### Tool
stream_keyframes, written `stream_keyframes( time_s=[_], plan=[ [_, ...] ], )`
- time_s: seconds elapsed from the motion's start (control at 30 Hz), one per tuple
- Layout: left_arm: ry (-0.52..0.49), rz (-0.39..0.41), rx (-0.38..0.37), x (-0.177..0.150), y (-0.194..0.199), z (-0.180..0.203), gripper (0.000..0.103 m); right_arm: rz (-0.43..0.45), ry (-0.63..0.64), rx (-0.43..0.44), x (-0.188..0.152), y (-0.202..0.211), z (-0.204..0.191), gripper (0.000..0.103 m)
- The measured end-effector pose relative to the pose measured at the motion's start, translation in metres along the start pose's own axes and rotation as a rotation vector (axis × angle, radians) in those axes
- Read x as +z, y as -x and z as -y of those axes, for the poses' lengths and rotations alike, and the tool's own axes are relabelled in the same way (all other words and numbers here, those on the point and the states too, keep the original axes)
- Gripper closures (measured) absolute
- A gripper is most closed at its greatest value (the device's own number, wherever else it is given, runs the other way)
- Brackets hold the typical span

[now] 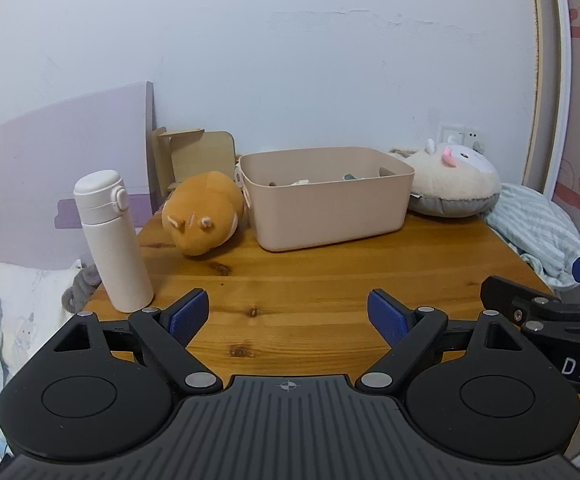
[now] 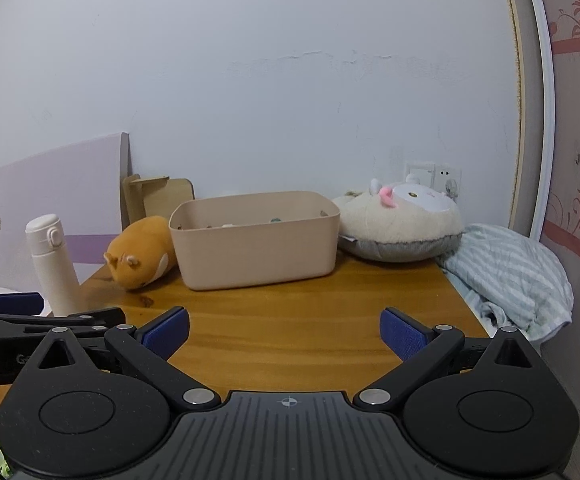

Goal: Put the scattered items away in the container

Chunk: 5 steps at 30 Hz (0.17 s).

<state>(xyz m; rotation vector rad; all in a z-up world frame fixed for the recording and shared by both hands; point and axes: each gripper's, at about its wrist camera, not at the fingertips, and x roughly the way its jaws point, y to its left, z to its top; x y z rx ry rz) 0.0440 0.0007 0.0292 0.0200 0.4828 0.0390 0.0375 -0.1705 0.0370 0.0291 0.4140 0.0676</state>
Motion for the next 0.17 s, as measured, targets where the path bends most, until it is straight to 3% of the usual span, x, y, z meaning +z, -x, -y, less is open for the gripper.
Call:
stream_keyframes(
  time_s=[0.17],
  plan=[
    [0.009, 0.012, 0.0, -0.0018, 0.006, -0.0045, 0.015, -0.002, 0.004, 0.004, -0.0048, 0.0059, -0.0034, 0.0]
  ],
)
